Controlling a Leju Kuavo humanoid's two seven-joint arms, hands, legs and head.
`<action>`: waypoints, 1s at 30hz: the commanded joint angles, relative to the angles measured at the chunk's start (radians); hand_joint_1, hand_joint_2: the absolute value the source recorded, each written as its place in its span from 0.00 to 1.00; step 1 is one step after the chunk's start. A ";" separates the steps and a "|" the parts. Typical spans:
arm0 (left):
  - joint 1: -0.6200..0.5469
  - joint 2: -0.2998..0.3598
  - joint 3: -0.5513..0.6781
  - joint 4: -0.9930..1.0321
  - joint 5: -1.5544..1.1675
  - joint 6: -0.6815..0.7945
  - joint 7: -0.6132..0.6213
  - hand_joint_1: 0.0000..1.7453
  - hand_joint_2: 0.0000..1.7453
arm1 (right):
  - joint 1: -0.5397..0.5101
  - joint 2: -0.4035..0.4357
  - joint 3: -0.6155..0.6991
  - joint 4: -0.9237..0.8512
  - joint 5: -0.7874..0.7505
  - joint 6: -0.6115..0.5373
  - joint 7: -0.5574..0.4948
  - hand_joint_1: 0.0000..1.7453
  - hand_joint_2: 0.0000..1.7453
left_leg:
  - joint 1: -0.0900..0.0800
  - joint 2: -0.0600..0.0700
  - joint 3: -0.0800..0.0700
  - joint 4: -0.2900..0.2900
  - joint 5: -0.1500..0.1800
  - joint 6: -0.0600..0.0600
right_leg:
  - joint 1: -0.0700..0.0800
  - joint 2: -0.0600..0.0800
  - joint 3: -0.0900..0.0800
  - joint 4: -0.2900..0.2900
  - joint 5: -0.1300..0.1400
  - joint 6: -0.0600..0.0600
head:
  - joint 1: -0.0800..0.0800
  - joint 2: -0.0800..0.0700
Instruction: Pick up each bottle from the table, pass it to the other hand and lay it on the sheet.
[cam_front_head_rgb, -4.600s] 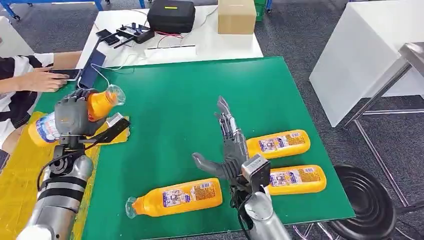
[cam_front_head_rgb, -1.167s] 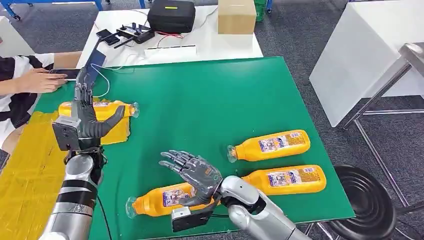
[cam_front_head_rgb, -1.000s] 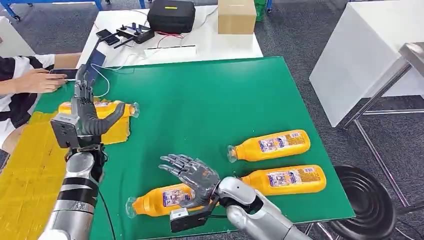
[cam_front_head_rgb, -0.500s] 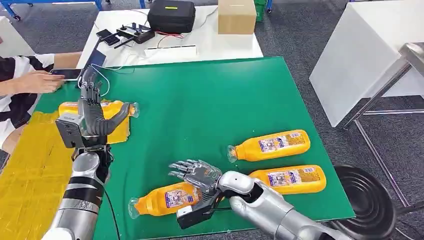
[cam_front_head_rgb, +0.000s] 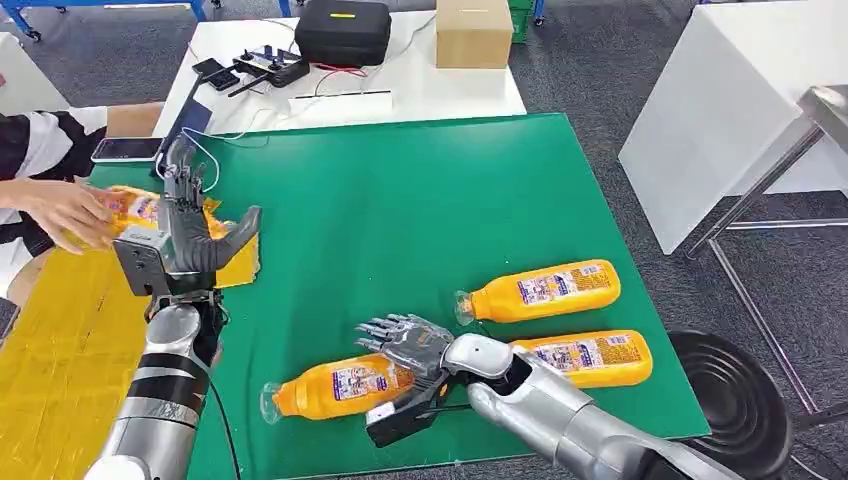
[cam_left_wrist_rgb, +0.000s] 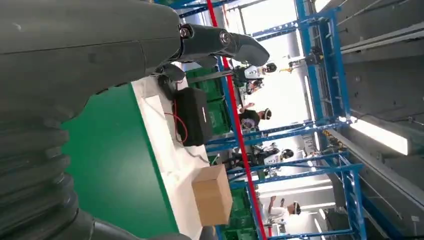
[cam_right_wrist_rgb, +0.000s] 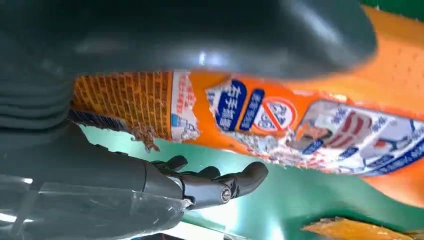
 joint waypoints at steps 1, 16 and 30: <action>-0.035 -0.001 -0.006 0.064 0.010 -0.001 0.003 0.00 1.00 | -0.078 -0.021 0.079 0.084 0.018 0.004 0.042 0.00 0.00 | 0.001 -0.003 0.003 0.000 -0.001 -0.001 | 0.001 -0.001 0.003 0.000 -0.001 0.000 | 0.000 0.000; -0.009 -0.018 0.015 0.029 0.008 -0.018 0.009 0.00 1.00 | 0.061 0.157 -0.092 0.174 0.234 -0.279 0.188 0.00 0.00 | 0.002 -0.003 0.006 -0.001 -0.002 -0.002 | 0.002 -0.001 0.006 -0.001 -0.002 -0.001 | 0.000 0.000; 0.009 -0.033 0.014 -0.001 0.002 -0.036 0.026 0.00 1.00 | 0.089 0.246 -0.260 0.275 0.400 -0.382 0.244 0.00 1.00 | 0.002 -0.003 0.004 0.000 -0.001 -0.001 | 0.001 -0.001 0.005 -0.001 -0.002 0.000 | 0.000 0.000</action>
